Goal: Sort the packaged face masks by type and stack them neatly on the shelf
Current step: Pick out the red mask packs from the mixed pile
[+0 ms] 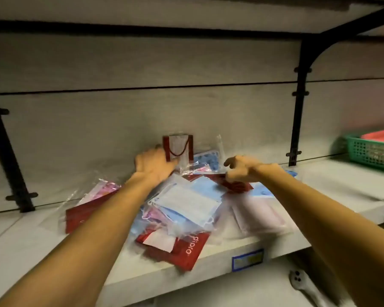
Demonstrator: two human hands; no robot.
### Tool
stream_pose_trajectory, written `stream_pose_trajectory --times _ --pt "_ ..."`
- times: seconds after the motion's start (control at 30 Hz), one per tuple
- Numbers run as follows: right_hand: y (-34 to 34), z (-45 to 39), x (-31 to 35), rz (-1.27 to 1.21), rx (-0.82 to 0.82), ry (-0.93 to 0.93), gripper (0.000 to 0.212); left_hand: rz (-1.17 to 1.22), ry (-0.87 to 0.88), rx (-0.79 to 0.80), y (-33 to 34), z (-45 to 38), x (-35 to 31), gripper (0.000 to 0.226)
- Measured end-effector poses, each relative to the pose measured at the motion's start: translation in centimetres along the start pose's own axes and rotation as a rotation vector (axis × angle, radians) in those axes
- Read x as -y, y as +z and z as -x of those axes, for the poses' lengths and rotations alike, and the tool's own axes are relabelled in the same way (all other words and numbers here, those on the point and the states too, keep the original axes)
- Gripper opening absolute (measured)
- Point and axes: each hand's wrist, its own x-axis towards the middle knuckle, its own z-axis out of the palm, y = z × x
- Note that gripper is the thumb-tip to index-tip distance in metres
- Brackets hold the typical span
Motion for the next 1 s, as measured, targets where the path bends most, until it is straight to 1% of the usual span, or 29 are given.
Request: stream_pose_trajectory --times 0.1,0.17,0.2,0.27,0.33,0.4,0.47,0.5,0.57,0.6,0.7,0.77,0.87,1.0 --pt "-0.4 -0.5 -1.1 0.017 0.039 0.004 0.089 0.035 -0.056 -0.042 0.6 -0.8 -1.2 0.073" --pt "-0.6 -0.8 -1.3 0.072 0.089 0.028 0.087 0.042 -0.083 -0.074 0.8 -0.8 -1.9 0.072" --pt "-0.5 -1.0 -1.3 0.088 0.115 0.035 0.084 0.040 -0.083 -0.075 0.9 -0.8 -2.1 0.068" --pt "-0.5 -1.6 -1.5 0.093 0.145 0.049 0.079 0.041 -0.069 -0.107 1.0 -1.1 -1.9 0.052" --pt "-0.6 -2.2 -1.8 0.103 0.134 0.037 0.071 0.042 -0.048 -0.113 1.1 -1.3 -1.5 0.041" --pt "-0.8 -2.8 -2.4 0.092 0.108 -0.004 0.049 0.022 -0.023 -0.138 1.1 -1.2 -1.3 0.038" --pt "-1.0 -3.1 -2.9 0.048 0.035 -0.045 0.024 0.019 0.004 -0.181 1.2 -1.1 -0.9 0.033" --pt "-1.0 -3.2 -3.1 0.025 -0.017 -0.059 0.022 0.027 0.015 -0.200 1.1 -1.2 -0.6 0.031" --pt "-1.2 -3.1 -3.3 -0.008 -0.101 -0.091 0.028 0.053 -0.004 -0.234 0.8 -1.3 -0.1 0.029" --pt "-1.2 -3.0 -3.3 -0.012 -0.135 -0.107 0.028 0.062 -0.025 -0.253 0.6 -1.4 0.2 0.029" --pt "-1.5 -2.4 -3.4 -0.039 -0.244 -0.143 0.015 0.071 -0.060 -0.325 0.0 -1.6 1.3 0.028" --pt "-1.6 -2.1 -3.4 -0.027 -0.302 -0.177 0.015 0.115 -0.055 -0.371 -0.4 -1.5 2.1 0.029" --pt "-1.6 -1.5 -3.0 -0.008 -0.349 -0.183 0.016 0.246 -0.098 -0.398 -0.8 -1.4 3.2 0.029" --pt "-1.8 -1.2 -2.6 -0.088 -0.399 -0.113 0.029 0.539 -0.208 -0.412 -1.6 -1.2 4.7 0.024"
